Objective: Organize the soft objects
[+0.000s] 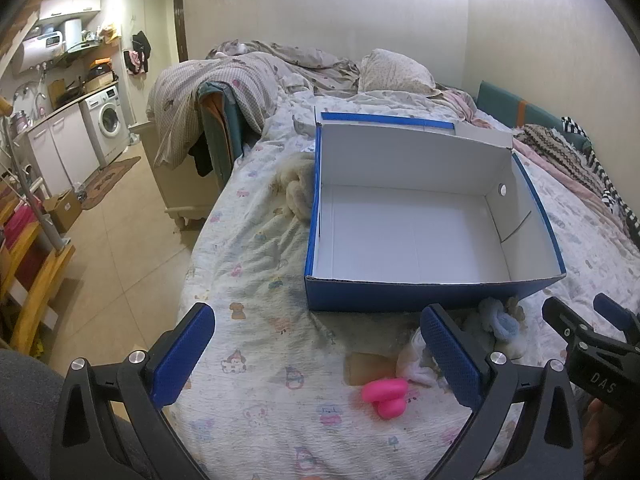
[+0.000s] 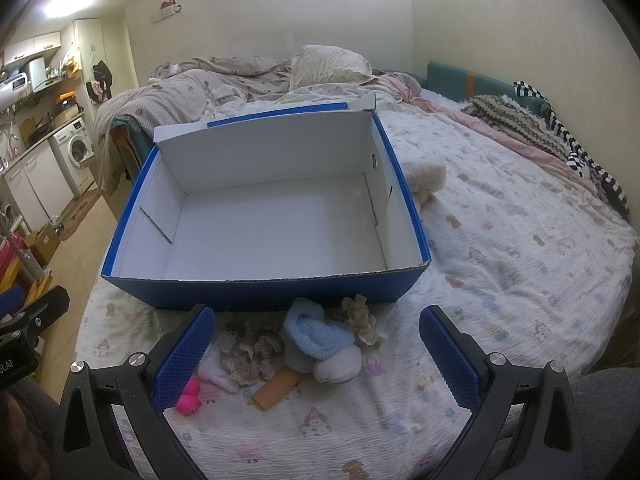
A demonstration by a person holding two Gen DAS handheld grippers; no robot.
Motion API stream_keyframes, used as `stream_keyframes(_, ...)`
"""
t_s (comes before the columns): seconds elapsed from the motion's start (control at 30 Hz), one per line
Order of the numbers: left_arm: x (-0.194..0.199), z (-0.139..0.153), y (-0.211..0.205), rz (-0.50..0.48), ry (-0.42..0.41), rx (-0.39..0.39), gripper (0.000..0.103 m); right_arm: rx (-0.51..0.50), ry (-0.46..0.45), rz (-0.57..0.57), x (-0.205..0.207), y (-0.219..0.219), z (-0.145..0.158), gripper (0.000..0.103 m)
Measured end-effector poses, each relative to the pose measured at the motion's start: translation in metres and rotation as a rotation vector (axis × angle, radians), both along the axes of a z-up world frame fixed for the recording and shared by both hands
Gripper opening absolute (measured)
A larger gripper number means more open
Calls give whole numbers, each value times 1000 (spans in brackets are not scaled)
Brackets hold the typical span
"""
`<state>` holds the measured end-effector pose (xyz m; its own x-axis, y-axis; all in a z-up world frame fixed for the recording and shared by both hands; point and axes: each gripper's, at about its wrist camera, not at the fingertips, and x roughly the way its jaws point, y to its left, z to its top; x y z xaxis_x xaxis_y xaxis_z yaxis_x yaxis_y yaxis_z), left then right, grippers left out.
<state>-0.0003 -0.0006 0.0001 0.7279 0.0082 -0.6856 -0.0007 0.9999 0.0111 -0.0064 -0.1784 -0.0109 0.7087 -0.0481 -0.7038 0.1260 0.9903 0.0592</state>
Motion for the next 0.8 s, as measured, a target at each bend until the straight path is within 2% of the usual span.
stream_keyframes(0.8, 1, -2, -4, -4, 11, -3, 103, -7, 10, -7, 1, -2, -3, 103)
